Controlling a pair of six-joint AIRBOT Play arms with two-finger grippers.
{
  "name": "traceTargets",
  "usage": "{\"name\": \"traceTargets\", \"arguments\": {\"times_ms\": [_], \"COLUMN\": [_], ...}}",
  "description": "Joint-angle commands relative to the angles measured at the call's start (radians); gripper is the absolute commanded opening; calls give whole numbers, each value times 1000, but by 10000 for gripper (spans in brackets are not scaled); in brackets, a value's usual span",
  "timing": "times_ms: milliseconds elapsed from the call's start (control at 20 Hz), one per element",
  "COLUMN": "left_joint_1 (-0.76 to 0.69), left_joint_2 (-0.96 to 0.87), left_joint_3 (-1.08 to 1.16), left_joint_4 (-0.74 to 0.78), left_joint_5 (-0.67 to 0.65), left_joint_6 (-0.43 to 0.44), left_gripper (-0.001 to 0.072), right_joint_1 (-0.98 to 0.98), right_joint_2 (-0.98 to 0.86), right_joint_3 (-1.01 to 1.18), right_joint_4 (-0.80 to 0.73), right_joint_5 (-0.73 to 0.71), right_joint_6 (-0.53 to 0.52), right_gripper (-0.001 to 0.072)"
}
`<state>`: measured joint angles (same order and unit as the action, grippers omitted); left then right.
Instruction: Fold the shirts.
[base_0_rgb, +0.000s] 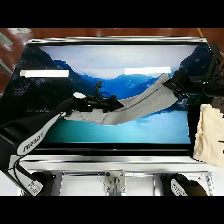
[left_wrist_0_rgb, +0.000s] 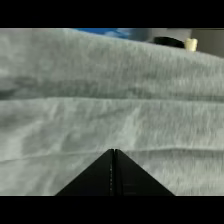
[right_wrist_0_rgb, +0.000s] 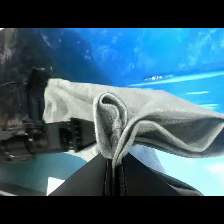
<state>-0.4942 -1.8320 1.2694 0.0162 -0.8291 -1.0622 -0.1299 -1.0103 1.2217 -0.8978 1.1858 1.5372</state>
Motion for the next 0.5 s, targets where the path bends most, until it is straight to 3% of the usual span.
{"name": "traceTargets", "arguments": {"times_ms": [0,250,450], "left_joint_1": [-149,-197,-50], "left_joint_2": [-72,-124,-39], "left_joint_3": [2,2,2], "left_joint_4": [-220,-232,-261], "left_joint_5": [17,-16,0], "left_joint_6": [-5,-8,128], "left_gripper": [44,43,40], "right_joint_1": [1,1,19], "right_joint_2": [50,50,49], "right_joint_3": [1,1,1], "right_joint_4": [-58,-63,-92], "right_joint_5": [36,31,9], "right_joint_6": [45,45,45], "right_gripper": [64,64,64]}}
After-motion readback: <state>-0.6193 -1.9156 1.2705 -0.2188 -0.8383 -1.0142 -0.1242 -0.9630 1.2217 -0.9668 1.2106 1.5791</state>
